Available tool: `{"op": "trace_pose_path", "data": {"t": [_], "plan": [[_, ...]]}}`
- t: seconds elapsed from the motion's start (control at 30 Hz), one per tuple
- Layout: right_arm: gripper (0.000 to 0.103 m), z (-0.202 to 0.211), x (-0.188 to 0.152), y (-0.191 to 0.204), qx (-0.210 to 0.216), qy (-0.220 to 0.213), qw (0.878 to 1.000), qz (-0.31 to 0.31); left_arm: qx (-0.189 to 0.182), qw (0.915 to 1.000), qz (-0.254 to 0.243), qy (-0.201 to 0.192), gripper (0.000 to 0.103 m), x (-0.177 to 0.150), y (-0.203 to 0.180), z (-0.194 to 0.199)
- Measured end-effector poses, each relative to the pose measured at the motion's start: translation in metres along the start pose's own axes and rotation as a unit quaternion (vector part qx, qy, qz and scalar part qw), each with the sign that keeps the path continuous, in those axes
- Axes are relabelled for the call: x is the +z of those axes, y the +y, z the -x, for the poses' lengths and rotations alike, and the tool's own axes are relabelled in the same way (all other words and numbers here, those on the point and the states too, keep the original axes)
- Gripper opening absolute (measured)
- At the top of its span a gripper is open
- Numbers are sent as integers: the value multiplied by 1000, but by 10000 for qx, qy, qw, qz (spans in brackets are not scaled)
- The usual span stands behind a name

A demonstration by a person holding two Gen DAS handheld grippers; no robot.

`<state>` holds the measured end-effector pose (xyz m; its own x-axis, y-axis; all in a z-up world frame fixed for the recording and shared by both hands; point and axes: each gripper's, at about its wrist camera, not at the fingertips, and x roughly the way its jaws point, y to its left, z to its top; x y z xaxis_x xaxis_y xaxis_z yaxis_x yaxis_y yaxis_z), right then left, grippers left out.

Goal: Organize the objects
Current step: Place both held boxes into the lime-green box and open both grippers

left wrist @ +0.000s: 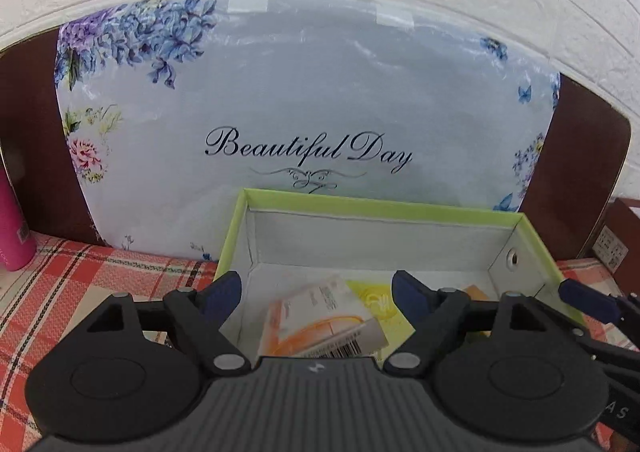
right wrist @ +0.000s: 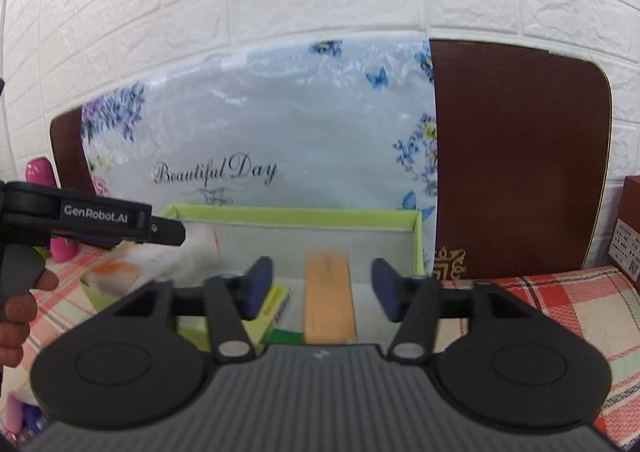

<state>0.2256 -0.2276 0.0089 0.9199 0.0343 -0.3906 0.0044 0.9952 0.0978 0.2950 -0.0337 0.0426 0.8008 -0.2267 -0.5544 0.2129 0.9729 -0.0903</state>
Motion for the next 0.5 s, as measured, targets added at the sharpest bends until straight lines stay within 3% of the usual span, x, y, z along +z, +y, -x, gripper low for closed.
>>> {"op": "trace_pose_path", "data": {"t": [0.13,0.27,0.33,0.4,0.5], "plan": [[62,1,-11,-2,-13,97,9999,48,54,9999,118,100,85,-8,9,-3],[64,10,-14,-6,210,97,9997,24,-56,9993,357,-119,85,-7,17,13],[65,17,-14,-6,253,20,9996,96,70,9985,438,-322,85,-7,18,25],[68,24,-15,-8,-41,-158,9998,101,339,9974,232,-592,85,-6,16,33],[68,26,-13,-21,-538,-222,9980,-235,645,9970,117,-421,85,-4,21,25]]}}
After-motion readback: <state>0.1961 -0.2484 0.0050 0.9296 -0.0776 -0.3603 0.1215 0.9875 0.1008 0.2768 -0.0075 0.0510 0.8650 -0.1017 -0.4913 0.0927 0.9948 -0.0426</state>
